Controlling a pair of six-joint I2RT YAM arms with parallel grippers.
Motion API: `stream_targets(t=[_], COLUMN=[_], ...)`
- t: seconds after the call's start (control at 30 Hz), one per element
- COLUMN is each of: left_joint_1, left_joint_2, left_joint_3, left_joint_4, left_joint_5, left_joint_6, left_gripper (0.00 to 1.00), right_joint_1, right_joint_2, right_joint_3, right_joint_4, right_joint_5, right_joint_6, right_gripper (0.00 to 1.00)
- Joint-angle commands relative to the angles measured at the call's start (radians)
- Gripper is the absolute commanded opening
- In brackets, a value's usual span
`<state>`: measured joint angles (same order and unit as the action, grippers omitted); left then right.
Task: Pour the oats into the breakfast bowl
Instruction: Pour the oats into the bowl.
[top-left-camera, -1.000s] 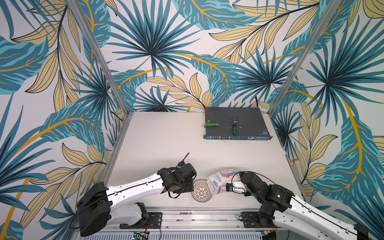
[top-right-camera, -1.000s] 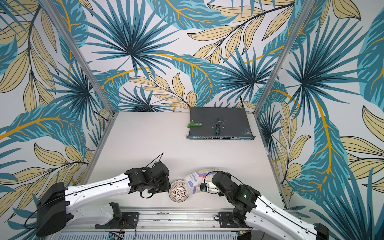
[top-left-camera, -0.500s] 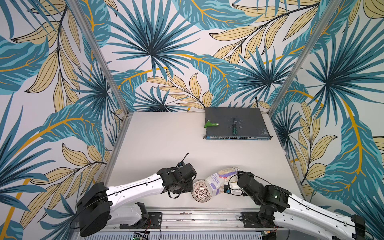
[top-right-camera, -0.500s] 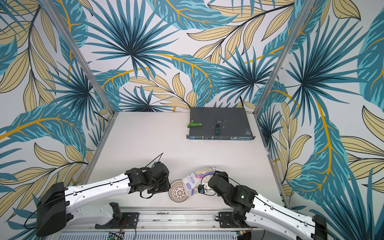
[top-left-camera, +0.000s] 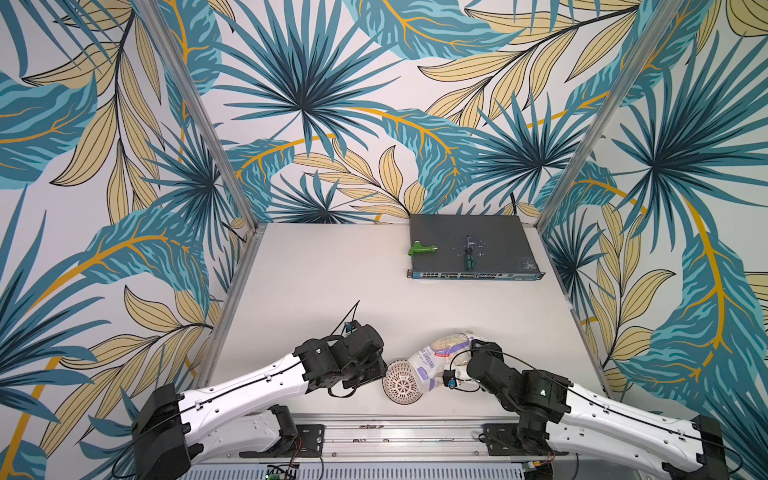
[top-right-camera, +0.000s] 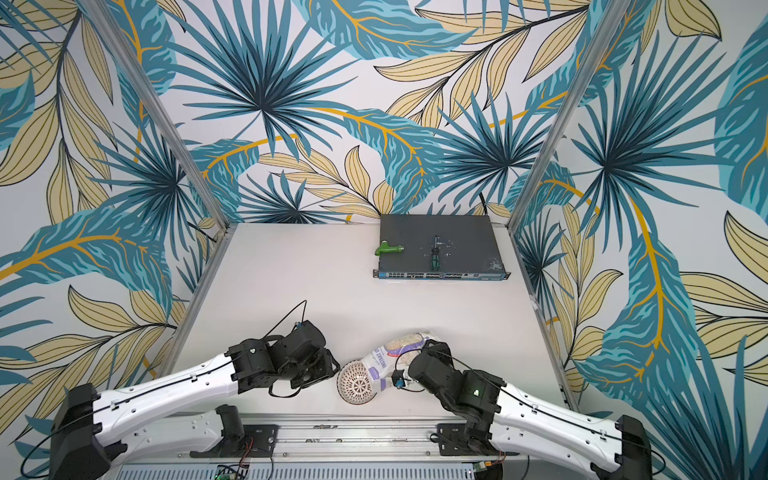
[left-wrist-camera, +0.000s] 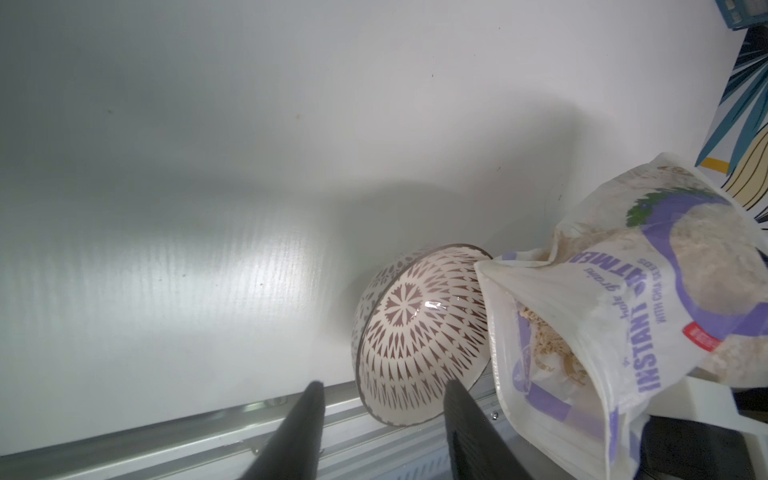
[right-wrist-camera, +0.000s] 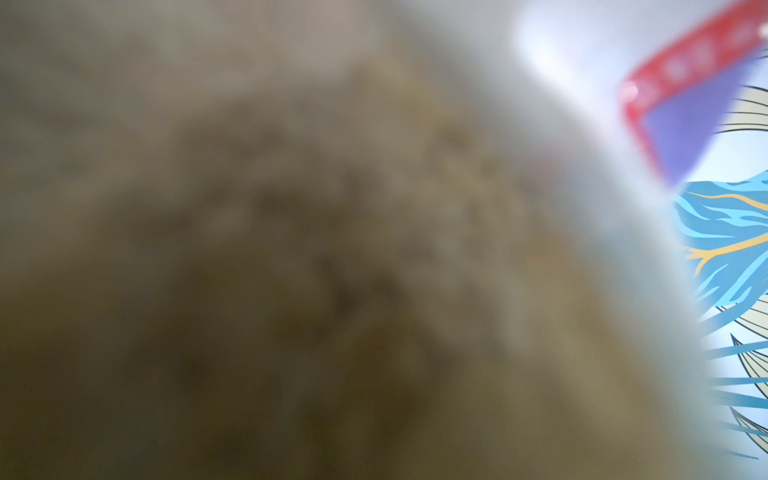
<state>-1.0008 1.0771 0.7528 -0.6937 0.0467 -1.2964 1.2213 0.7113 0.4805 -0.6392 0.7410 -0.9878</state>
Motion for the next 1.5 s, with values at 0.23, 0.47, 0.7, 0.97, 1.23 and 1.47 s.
stream_targets(t=[0.23,0.47,0.7,0.97,1.23,1.47], left_joint_1=[-0.002,-0.002,-0.002,-0.002,-0.002,-0.002], left_joint_2=[-0.068,-0.068,-0.066,-0.063,-0.063,-0.062], left_joint_3=[0.037,0.044,0.045,0.039,0.033,0.029], left_joint_4=[0.012,0.028,0.042,0.045,0.04,0.042], left_joint_5=[0.006,0.01,0.007,0.0,-0.008,-0.012], left_joint_6=[-0.072,-0.097,-0.109,-0.112,-0.115,-0.119], left_gripper=[0.55,0.58,0.62,0.64,0.64,0.64], right_joint_1=[0.029,0.048,0.069,0.102,0.134,0.153], right_joint_2=[0.002,0.02,0.033,0.052,0.051,0.052], right_joint_3=[0.058,0.078,0.092,0.106,0.101,0.098], right_joint_4=[0.146,0.132,0.118,0.1,0.094,0.098], right_joint_5=[0.128,0.159,0.188,0.216,0.268,0.305], right_joint_6=[0.002,0.004,-0.004,0.002,0.006,-0.003], right_gripper=[0.0,0.0,0.0,0.0,0.0,0.0])
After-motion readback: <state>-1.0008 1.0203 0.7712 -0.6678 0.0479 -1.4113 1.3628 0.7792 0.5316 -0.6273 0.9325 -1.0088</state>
